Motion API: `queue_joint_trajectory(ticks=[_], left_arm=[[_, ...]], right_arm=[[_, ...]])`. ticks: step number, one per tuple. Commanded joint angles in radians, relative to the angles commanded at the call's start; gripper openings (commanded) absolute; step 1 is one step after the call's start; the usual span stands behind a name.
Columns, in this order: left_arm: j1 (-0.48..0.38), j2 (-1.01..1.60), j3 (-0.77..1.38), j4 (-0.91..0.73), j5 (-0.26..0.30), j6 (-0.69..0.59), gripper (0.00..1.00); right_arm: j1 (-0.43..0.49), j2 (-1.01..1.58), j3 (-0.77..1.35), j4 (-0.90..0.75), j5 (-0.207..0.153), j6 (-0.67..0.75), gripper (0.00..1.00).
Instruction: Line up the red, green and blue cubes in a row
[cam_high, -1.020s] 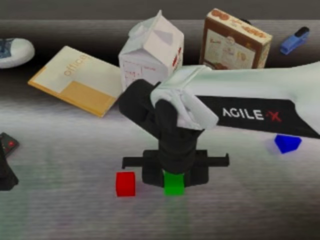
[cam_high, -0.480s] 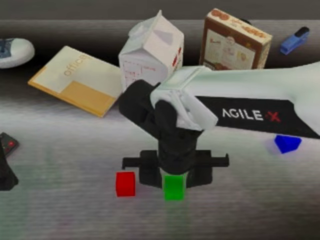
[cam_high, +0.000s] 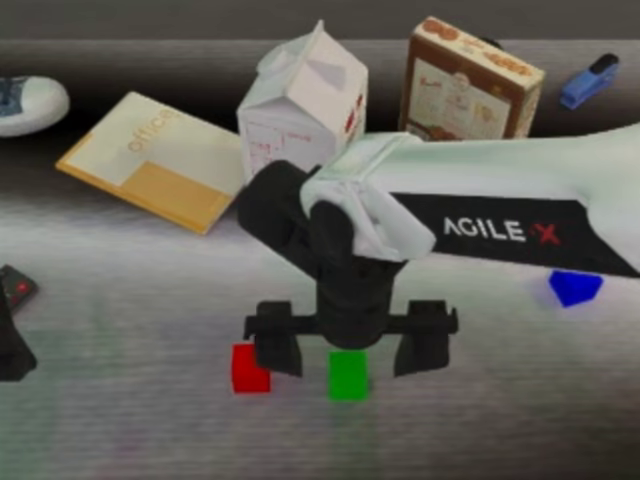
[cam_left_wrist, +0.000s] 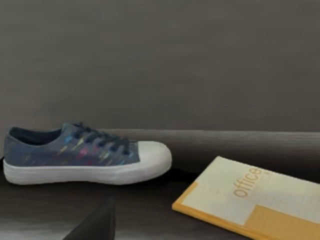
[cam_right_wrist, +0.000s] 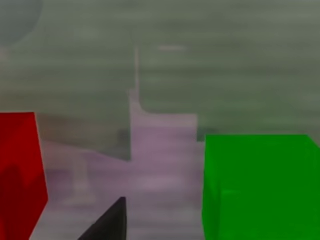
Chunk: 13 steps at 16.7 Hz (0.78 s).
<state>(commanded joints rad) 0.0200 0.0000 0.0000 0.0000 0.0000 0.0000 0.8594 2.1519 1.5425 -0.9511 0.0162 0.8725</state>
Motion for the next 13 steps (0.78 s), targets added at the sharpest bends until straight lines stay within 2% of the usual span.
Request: queue_joint_trajectory(ticks=[6, 13], left_arm=[[0.0, 0.0, 0.0, 0.0, 0.0, 0.0, 1.0], [0.0, 0.0, 0.0, 0.0, 0.0, 0.0, 1.0]], right_arm=[[0.002, -0.004, 0.016, -0.017, 0.0, 0.0, 1.0], [0.009, -0.068, 0.172, -0.242, -0.001, 0.0, 1.0]])
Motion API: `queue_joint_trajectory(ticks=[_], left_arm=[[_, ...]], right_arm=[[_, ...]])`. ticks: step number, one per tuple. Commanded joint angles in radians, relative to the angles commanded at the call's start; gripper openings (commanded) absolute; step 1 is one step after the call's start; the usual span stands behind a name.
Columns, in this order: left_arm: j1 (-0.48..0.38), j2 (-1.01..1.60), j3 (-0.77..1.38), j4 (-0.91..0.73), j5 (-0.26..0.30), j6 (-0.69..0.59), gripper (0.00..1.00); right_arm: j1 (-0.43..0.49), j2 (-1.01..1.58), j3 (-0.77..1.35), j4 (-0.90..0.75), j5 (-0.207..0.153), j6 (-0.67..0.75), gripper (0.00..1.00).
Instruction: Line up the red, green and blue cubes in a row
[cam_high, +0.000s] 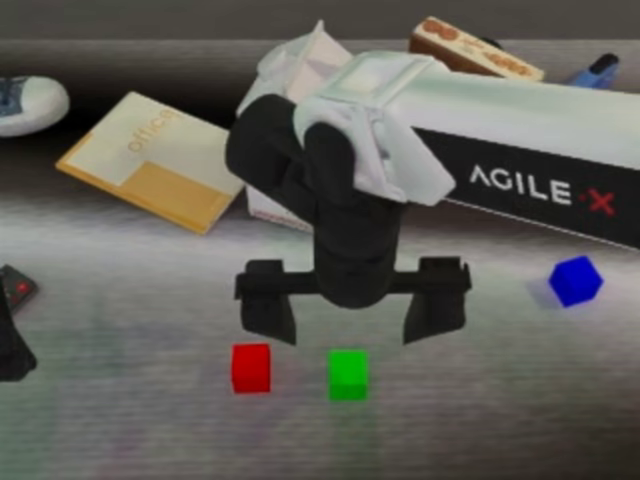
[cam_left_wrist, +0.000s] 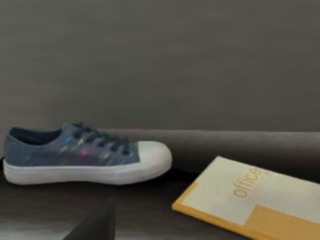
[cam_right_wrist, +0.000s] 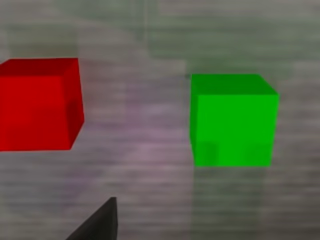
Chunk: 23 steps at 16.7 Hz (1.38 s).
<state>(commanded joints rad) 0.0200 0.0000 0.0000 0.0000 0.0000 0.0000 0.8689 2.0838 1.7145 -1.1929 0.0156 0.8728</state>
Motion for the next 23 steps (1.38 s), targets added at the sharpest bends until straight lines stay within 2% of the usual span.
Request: queue_joint_trajectory(ticks=[6, 9, 12, 18, 21, 23], left_arm=[[0.0, 0.0, 0.0, 0.0, 0.0, 0.0, 1.0], [0.0, 0.0, 0.0, 0.0, 0.0, 0.0, 1.0], [0.0, 0.0, 0.0, 0.0, 0.0, 0.0, 1.0], [0.0, 0.0, 0.0, 0.0, 0.0, 0.0, 1.0], [0.0, 0.0, 0.0, 0.0, 0.0, 0.0, 1.0], [0.0, 0.0, 0.0, 0.0, 0.0, 0.0, 1.0]], right_arm=[[-0.014, -0.001, -0.001, -0.001, 0.0, -0.013, 1.0], [-0.083, -0.011, -0.021, 0.011, -0.001, -0.107, 1.0], [-0.202, -0.027, -0.061, 0.03, -0.003, -0.289, 1.0], [-0.492, -0.068, -0.172, 0.073, -0.01, -0.767, 1.0], [-0.604, -0.093, -0.212, 0.097, -0.013, -0.918, 1.0], [-0.646, -0.105, -0.225, 0.109, -0.014, -0.966, 1.0]])
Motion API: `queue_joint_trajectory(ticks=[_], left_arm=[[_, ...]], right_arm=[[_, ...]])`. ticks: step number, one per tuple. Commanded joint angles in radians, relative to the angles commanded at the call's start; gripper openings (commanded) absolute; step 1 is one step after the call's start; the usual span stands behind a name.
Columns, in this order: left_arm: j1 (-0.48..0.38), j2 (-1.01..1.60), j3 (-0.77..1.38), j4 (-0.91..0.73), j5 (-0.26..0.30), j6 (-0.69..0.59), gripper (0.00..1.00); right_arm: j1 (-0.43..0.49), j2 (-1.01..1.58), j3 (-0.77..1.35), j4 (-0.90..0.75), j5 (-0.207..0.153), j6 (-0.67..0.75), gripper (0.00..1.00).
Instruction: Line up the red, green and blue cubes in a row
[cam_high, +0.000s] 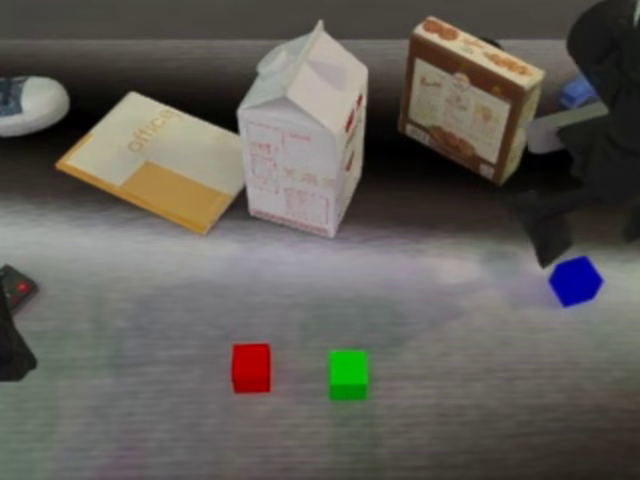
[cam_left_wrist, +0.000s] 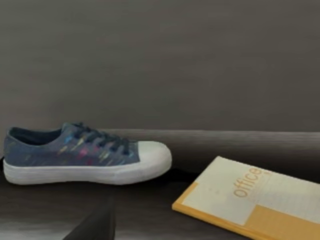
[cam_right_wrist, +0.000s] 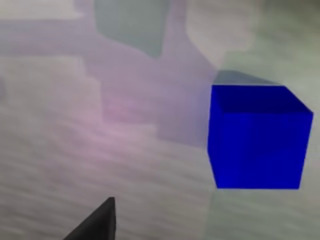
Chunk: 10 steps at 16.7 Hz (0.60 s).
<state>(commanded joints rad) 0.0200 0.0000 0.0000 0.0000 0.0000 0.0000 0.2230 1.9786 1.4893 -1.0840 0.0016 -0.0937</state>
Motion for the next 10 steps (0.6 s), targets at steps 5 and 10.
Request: queue_joint_trajectory(ticks=[5, 10], left_arm=[[0.0, 0.0, 0.0, 0.0, 0.0, 0.0, 1.0], [0.0, 0.0, 0.0, 0.0, 0.0, 0.0, 1.0]], right_arm=[[-0.004, 0.002, 0.0, 0.0, 0.001, -0.007, 1.0], [-0.005, 0.042, -0.057, 0.101, 0.0, -0.006, 1.0]])
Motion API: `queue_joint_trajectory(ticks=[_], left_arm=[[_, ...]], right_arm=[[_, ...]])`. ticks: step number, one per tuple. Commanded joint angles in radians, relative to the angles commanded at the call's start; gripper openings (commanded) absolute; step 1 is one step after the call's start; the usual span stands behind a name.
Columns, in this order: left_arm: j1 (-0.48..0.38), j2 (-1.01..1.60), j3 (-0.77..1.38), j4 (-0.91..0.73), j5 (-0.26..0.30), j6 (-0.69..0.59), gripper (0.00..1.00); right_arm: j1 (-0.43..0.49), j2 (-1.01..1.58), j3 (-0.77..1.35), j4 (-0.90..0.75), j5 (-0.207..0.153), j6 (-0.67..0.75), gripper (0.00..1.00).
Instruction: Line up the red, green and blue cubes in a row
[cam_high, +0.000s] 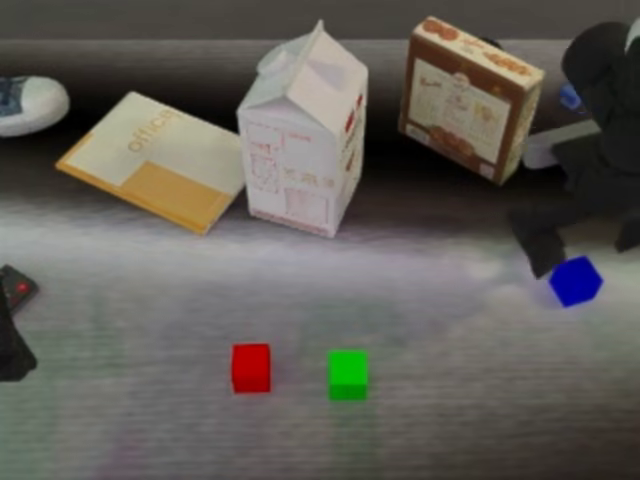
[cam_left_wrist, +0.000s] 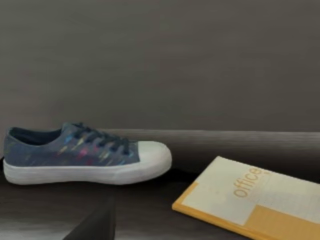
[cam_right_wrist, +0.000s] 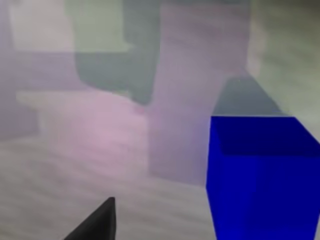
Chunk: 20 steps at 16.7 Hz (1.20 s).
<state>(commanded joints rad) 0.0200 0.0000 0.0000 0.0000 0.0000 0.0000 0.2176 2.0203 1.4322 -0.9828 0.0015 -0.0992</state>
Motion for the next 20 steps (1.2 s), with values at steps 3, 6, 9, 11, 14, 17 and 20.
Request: queue_joint_trajectory(ticks=[3, 6, 9, 11, 14, 17, 20], left_arm=[[0.0, 0.0, 0.0, 0.0, 0.0, 0.0, 1.0], [0.0, 0.0, 0.0, 0.0, 0.0, 0.0, 1.0], [0.0, 0.0, 0.0, 0.0, 0.0, 0.0, 1.0], [0.0, 0.0, 0.0, 0.0, 0.0, 0.0, 1.0], [0.0, 0.0, 0.0, 0.0, 0.0, 0.0, 1.0], [0.0, 0.0, 0.0, 0.0, 0.0, 0.0, 1.0], [0.0, 0.0, 0.0, 0.0, 0.0, 0.0, 1.0]], right_arm=[[0.0, 0.048, -0.068, 0.117, 0.0, 0.0, 1.0], [0.0, 0.086, -0.119, 0.206, 0.001, 0.001, 1.0], [0.0, 0.092, -0.128, 0.22, 0.001, 0.001, 1.0], [0.0, 0.092, -0.128, 0.22, 0.001, 0.001, 1.0], [0.0, 0.092, -0.128, 0.22, 0.001, 0.001, 0.77], [0.0, 0.092, -0.128, 0.22, 0.001, 0.001, 0.55], [0.0, 0.092, -0.128, 0.22, 0.001, 0.001, 0.32]])
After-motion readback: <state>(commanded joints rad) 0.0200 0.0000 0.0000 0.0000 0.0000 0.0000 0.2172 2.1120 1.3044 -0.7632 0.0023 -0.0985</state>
